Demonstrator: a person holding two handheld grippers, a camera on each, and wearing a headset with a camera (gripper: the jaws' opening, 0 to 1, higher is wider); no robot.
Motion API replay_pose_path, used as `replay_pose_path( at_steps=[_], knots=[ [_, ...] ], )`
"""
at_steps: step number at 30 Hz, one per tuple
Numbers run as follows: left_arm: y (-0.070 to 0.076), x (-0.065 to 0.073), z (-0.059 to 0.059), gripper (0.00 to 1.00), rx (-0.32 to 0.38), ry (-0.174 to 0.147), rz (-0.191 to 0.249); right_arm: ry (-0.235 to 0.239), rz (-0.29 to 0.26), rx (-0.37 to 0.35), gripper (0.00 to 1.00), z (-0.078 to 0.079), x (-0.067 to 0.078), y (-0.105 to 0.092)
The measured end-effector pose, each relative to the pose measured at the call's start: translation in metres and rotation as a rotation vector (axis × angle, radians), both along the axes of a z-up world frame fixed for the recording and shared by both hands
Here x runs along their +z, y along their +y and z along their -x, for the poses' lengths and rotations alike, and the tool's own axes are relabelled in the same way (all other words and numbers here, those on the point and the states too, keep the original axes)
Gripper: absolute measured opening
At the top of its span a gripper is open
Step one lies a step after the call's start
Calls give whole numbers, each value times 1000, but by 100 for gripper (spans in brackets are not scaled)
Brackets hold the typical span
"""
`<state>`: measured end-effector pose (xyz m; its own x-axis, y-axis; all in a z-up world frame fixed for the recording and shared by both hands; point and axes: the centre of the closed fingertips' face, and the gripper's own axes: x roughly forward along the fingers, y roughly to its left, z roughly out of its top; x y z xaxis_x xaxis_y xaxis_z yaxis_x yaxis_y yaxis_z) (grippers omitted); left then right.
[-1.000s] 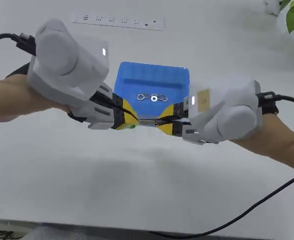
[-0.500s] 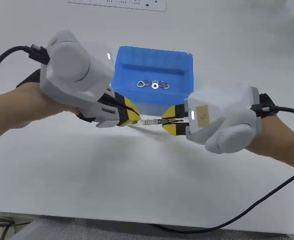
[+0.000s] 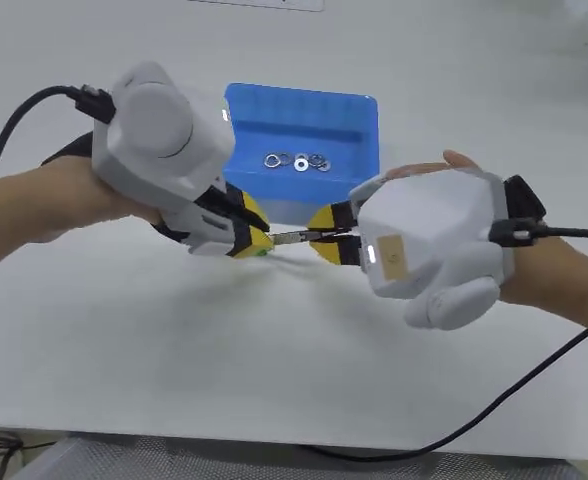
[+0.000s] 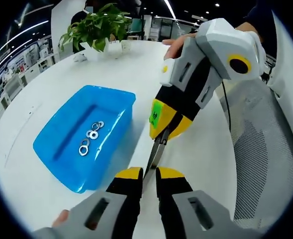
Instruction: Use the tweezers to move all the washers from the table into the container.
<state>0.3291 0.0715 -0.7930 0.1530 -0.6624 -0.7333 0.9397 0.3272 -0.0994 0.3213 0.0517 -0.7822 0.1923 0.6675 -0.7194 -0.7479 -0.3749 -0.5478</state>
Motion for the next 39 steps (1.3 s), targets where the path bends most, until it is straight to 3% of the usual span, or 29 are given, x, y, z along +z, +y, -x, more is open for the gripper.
replay_pose_path(
  at_steps=[3, 9, 10, 12, 13, 14, 15, 16, 18, 21, 22, 24, 25, 26, 27, 29, 30, 33, 39],
  knots=[
    [-1, -5, 5, 15, -18, 31, -6, -7, 4, 14, 7, 1, -1, 1],
    [-5, -8, 12, 12, -47, 60, -6, -26, 15, 33, 7, 1, -1, 1],
    [-5, -7, 13, 12, -48, 62, -2, -18, 14, 28, 7, 1, -1, 0],
    [-7, -6, 14, 11, -59, 37, -5, -23, 10, 23, 7, -1, 0, 0],
    [-7, -6, 16, 11, -74, 27, -11, 33, 9, -13, 7, 0, -3, -2],
    [-8, -5, 17, 11, -80, 20, -12, 33, -5, -21, 7, -2, -1, -1],
    [-8, -5, 15, 10, -101, -17, -24, 33, -3, -20, 7, -3, -1, 0],
    [-7, -4, 14, 10, -103, -31, -30, 48, -2, -35, 7, -3, -2, -1],
    [-8, -3, 14, 10, -102, -36, -33, 80, -24, -69, 8, -4, 0, -1],
    [-7, -3, 14, 10, -120, -69, -57, 194, -60, -151, 10, -3, 1, -1],
    [-6, -3, 10, 10, -125, -99, -74, 218, -67, -172, 10, -4, 1, -1],
    [-7, -2, 12, 8, -133, -100, -76, 277, -88, -216, 12, -6, 1, -1],
    [-5, 0, 9, 6, -136, -140, -89, 295, -78, -239, 15, -6, -2, -4],
    [-3, 2, 8, 6, -132, -144, -92, 349, -98, -248, 13, -2, -2, -2],
    [-4, 3, 11, 6, -141, -134, -89, 373, -99, -257, 11, 0, -3, -2],
    [-3, 5, 11, 6, -164, -170, -105, 370, -100, -258, 9, -2, -3, -1],
    [-2, 4, 13, 6, -167, -153, -107, 391, -94, -270, 10, -2, -6, -1],
    [0, 0, 14, 6, -188, -157, -126, 386, -96, -275, 11, -3, -7, -1],
    [0, -4, 9, 7, -198, -164, -131, 430, -82, -284, 12, -3, -12, 4]
  ],
)
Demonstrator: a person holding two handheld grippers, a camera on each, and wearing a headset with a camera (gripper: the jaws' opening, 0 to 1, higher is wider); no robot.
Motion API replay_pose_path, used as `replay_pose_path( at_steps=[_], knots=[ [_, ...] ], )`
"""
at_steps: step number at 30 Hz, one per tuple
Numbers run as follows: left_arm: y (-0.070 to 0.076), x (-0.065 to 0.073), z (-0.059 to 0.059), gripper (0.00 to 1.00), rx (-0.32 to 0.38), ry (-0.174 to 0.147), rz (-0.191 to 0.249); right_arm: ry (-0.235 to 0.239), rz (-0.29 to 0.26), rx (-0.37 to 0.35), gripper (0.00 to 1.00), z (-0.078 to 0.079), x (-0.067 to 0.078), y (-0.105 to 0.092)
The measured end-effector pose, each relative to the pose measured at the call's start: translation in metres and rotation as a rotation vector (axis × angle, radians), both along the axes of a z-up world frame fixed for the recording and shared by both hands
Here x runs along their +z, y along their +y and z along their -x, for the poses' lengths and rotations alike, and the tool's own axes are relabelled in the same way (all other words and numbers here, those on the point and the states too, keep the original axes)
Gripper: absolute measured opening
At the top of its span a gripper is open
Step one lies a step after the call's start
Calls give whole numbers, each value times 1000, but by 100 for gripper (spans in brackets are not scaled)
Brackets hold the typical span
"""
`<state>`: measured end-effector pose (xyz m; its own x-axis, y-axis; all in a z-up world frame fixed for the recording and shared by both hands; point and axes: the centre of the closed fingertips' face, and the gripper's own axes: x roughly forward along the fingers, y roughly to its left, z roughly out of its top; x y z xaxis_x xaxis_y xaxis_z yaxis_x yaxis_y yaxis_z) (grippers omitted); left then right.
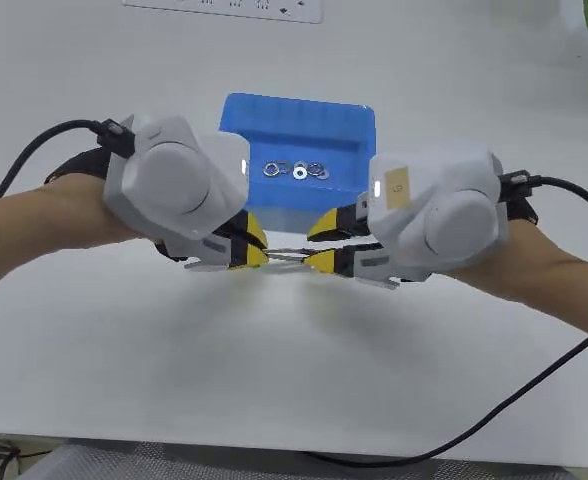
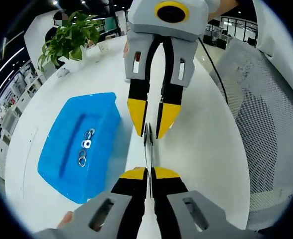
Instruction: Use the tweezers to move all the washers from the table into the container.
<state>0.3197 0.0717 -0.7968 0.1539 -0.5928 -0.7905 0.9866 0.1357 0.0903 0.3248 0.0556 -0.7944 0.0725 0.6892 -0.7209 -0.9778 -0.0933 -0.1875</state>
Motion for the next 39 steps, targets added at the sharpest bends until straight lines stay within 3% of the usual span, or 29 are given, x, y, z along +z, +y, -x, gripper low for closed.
replay_pose_path(
  at_steps=[5, 10, 16, 21, 28, 32, 34, 36, 37, 39],
  knots=[
    [-2, -5, -3, 7, -10, 0, -14, 20, 28, -3, 11, -4, -10, 2],
    [1, -14, -7, 7, 2, 5, -43, 34, 48, -11, 4, -6, -15, 1],
    [3, -14, -10, 8, 18, 17, -38, 61, 35, -47, 4, -8, -12, 1],
    [4, -14, -10, 8, 37, 22, -37, 46, 46, -52, 7, -7, -12, 0],
    [16, 0, -14, 12, 123, 10, -4, 51, -22, -129, 10, -8, 8, -8],
    [31, 6, -10, 15, 182, 6, 4, 50, -61, -198, 12, -8, 19, -23],
    [37, 15, -9, 18, 264, -3, 50, 58, -111, -246, 14, -6, 30, -30],
    [41, 27, -4, 19, 360, 16, 139, 64, -160, -283, 18, -3, 42, -38],
    [43, 32, -3, 19, 395, 14, 178, 44, -183, -304, 19, -4, 49, -44],
    [52, 42, 2, 25, 472, 20, 232, 43, -227, -338, 23, -2, 60, -51]
  ],
)
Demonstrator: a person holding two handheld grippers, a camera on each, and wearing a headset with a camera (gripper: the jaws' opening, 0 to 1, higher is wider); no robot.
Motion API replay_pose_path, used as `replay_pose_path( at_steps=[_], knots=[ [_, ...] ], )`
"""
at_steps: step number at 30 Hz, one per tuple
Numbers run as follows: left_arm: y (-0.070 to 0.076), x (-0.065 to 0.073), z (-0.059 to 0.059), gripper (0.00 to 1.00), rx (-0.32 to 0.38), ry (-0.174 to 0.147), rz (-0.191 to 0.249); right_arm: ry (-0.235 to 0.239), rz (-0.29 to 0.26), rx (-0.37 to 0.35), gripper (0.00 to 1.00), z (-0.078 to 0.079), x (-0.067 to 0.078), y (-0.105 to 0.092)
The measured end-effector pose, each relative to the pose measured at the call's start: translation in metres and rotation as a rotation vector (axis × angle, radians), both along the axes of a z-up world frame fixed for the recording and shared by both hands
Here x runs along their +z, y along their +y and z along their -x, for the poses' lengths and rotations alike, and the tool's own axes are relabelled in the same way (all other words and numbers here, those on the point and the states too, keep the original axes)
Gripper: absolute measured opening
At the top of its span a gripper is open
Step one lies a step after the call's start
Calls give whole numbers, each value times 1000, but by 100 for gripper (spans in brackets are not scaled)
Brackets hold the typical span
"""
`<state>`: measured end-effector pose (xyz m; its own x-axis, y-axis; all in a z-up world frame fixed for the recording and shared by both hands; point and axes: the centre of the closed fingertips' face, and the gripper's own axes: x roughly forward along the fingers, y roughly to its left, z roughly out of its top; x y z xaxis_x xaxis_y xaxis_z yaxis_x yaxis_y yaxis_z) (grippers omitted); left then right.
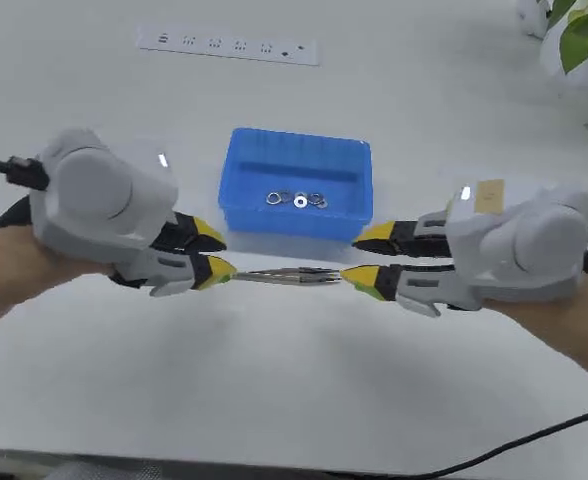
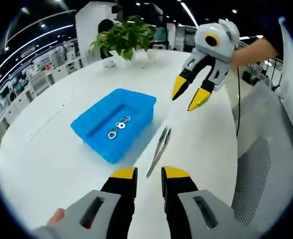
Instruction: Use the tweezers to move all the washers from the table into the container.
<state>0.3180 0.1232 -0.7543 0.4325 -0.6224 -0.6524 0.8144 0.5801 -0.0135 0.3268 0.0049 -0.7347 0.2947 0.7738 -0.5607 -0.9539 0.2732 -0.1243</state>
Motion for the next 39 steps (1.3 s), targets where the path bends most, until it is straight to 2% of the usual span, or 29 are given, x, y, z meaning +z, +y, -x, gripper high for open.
replay_pose_path(
  at_steps=[1, 2, 3, 4, 7, 8, 10, 13, 15, 17, 20, 23, 28, 31, 35, 37, 39],
  knots=[
    [2, 6, 0, 28, 28, -14, 26, 6, -34, -35, 26, 1, 8, -5],
    [5, 15, 2, 29, 49, -49, 49, 14, -55, -56, 31, 2, 12, -7],
    [7, 21, 3, 31, 68, -70, 66, 19, -81, -84, 36, 3, 19, -10],
    [8, 29, 5, 34, 83, -97, 83, 12, -79, -94, 42, 3, 20, -13],
    [2, 45, 15, 65, 55, -137, 118, -32, -41, -101, 62, 4, 22, -20],
    [-1, 50, 20, 79, 39, -140, 120, -44, -23, -112, 69, 4, 22, -22],
    [-2, 54, 26, 97, 23, -146, 99, -52, -30, -115, 79, 7, 26, -22],
    [4, 58, 33, 100, -20, -176, 18, -69, -20, -110, 87, 11, 29, -23],
    [8, 59, 37, 100, -41, -192, -37, -104, 4, -102, 94, 11, 30, -24],
    [8, 60, 40, 100, -47, -193, -50, -123, 15, -81, 100, 14, 32, -22],
    [12, 64, 41, 100, -34, -195, -64, -116, 40, -65, 100, 19, 34, -20],
    [14, 72, 43, 100, -45, -223, -69, -130, 63, -38, 100, 25, 36, -17],
    [13, 87, 43, 100, -45, -251, -28, -148, 109, -11, 100, 33, 37, -17],
    [15, 90, 44, 100, -40, -260, -26, -153, 134, -5, 100, 38, 38, -18],
    [20, 91, 48, 99, -22, -257, -29, -178, 148, -11, 100, 39, 43, -22],
    [25, 89, 53, 99, -14, -234, -35, -175, 148, -23, 100, 39, 44, -23],
    [30, 90, 56, 98, 4, -231, -40, -174, 152, -32, 100, 39, 43, -25]
  ],
)
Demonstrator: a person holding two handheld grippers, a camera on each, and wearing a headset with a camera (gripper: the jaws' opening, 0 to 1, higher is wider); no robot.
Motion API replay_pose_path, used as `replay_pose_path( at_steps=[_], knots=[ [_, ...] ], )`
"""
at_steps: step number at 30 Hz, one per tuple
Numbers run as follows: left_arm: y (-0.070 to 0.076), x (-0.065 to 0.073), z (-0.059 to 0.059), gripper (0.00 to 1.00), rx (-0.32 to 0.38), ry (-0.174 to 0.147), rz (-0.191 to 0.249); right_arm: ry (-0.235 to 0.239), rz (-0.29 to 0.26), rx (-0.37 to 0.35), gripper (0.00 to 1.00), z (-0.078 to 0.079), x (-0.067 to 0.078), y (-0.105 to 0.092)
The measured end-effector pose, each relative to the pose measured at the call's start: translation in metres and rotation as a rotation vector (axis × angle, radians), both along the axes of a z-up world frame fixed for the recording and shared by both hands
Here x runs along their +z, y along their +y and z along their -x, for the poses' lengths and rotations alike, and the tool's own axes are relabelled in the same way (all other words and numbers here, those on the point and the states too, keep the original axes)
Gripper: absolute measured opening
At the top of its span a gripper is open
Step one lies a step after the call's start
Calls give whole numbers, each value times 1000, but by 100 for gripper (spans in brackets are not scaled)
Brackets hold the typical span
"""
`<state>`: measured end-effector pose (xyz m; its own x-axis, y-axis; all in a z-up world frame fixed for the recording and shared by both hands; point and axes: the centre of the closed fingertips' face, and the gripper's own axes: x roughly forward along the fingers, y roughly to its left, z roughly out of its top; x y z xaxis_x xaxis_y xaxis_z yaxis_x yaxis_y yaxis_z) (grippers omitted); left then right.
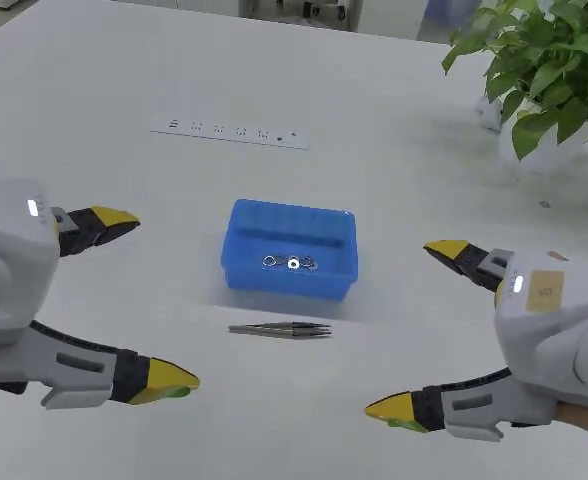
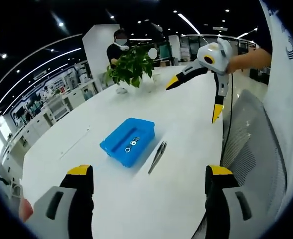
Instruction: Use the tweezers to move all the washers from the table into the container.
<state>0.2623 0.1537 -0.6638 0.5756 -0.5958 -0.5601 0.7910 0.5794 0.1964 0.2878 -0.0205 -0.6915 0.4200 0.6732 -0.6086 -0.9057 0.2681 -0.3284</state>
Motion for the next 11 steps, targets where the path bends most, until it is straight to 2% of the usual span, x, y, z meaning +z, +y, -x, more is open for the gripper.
replay_pose_path(
  at_steps=[4, 6, 8, 11],
  knots=[
    [2, 4, 5, 99, 7, 0, 26, 3, 18, -27, 100, 2, -4, -6],
    [3, 0, 8, 99, 2, 18, 14, 4, 12, -45, 100, 2, -3, -9],
    [6, -3, 9, 99, 7, 30, -5, 8, -6, -94, 100, 2, -1, -13],
    [10, -4, 8, 99, 31, 27, -16, 11, -43, -107, 100, 6, 5, -17]
  ],
)
